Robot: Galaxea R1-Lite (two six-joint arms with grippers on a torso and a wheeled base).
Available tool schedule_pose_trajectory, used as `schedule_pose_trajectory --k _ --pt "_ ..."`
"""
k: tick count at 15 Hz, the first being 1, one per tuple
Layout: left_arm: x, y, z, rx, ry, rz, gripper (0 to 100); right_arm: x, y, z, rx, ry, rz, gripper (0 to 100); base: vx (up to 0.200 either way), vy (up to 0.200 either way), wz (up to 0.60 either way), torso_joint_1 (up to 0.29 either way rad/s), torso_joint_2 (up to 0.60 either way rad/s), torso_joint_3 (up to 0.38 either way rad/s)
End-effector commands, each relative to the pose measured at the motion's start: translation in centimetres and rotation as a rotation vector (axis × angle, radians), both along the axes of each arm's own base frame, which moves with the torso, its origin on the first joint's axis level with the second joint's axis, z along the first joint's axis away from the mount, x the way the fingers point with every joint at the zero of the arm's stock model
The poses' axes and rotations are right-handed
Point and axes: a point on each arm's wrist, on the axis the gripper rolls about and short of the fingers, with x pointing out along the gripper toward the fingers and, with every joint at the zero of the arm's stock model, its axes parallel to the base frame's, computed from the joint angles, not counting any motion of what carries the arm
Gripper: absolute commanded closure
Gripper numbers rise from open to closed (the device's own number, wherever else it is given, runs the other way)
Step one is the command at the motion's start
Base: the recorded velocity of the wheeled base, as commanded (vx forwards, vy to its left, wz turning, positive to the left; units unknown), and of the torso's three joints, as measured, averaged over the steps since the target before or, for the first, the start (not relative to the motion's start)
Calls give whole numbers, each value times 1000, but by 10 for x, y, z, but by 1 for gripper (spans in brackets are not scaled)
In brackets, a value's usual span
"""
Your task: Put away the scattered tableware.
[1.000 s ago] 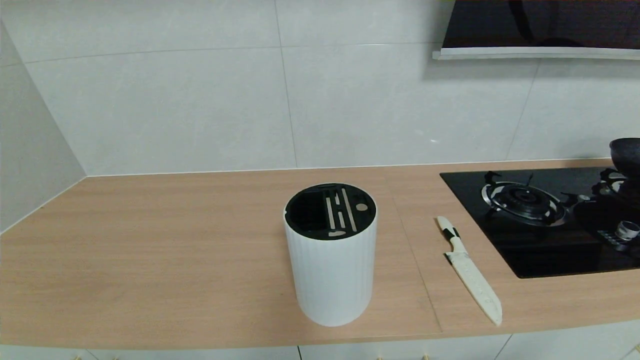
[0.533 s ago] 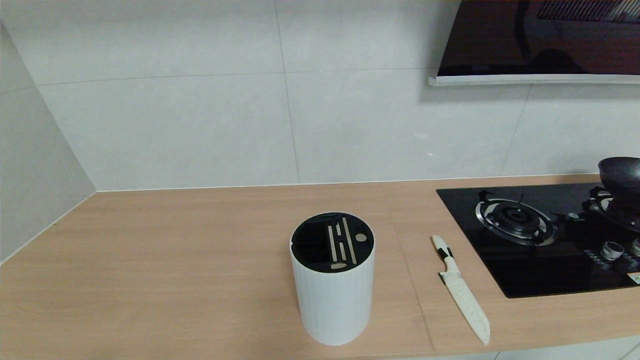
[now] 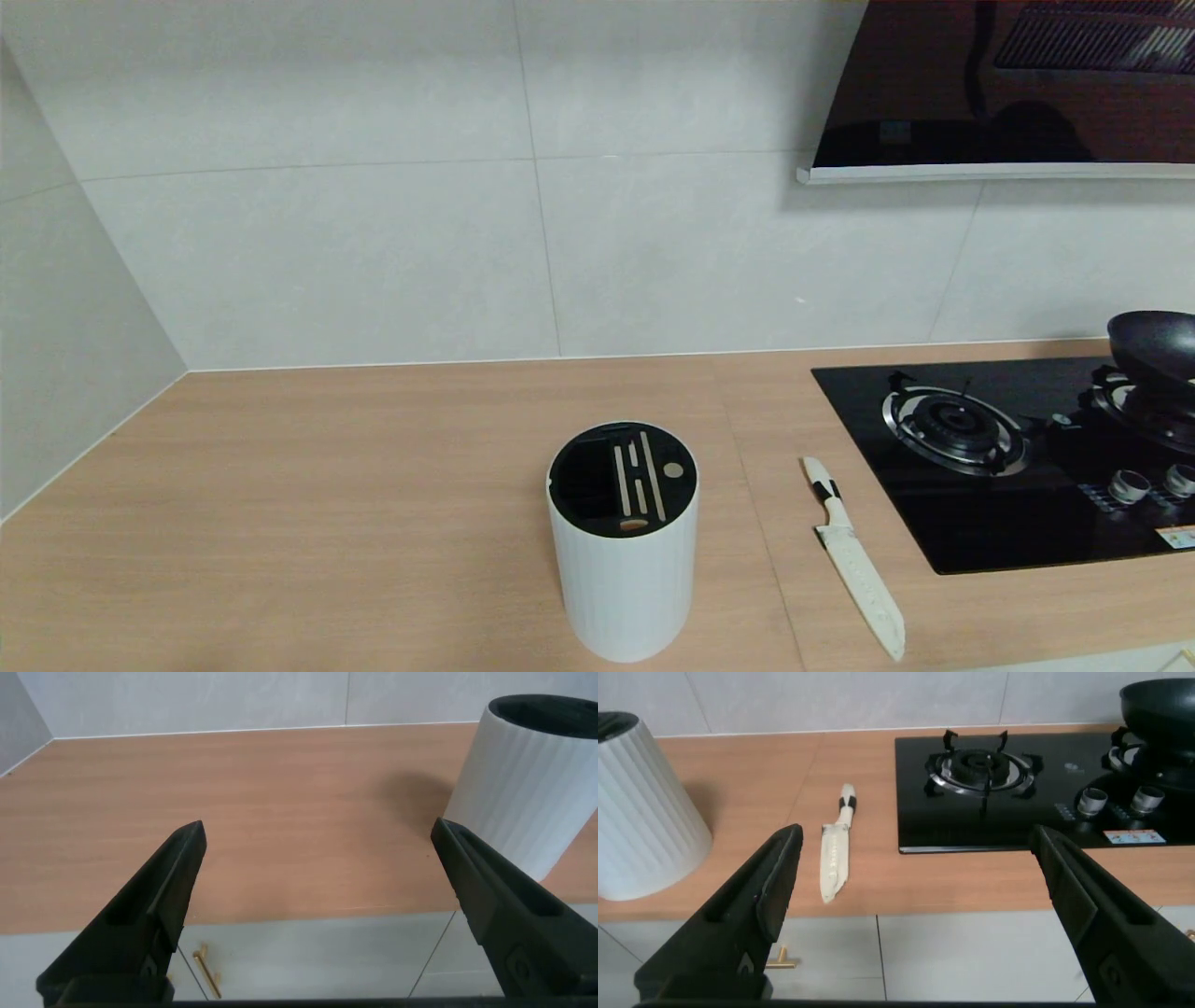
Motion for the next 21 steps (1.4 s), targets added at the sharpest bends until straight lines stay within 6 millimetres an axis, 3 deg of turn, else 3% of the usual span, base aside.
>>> schedule_pose_trajectory --k 1,10,12,13,15,21 --pt "0 0 0 0 1 0 0 0 0 0 0 1 1 0 0 0 0 0 0 0" --pt "0 0 0 2 1 0 0 0 0 1 -5 -5 -4 0 0 0 0 0 0 0" --pt "0 0 0 2 1 0 0 -5 0 30 5 -113 32 0 0 0 0 0 0 0" --pt "0 0 0 2 1 0 0 -1 1 38 5 -70 62 0 0 0 0 0 0 0" --pt "0 0 0 2 1 0 0 9 2 49 6 10 116 0 0 0 0 0 0 0" --pt "0 0 0 2 1 0 0 92 9 89 22 372 254 0 0 0 0 0 0 0"
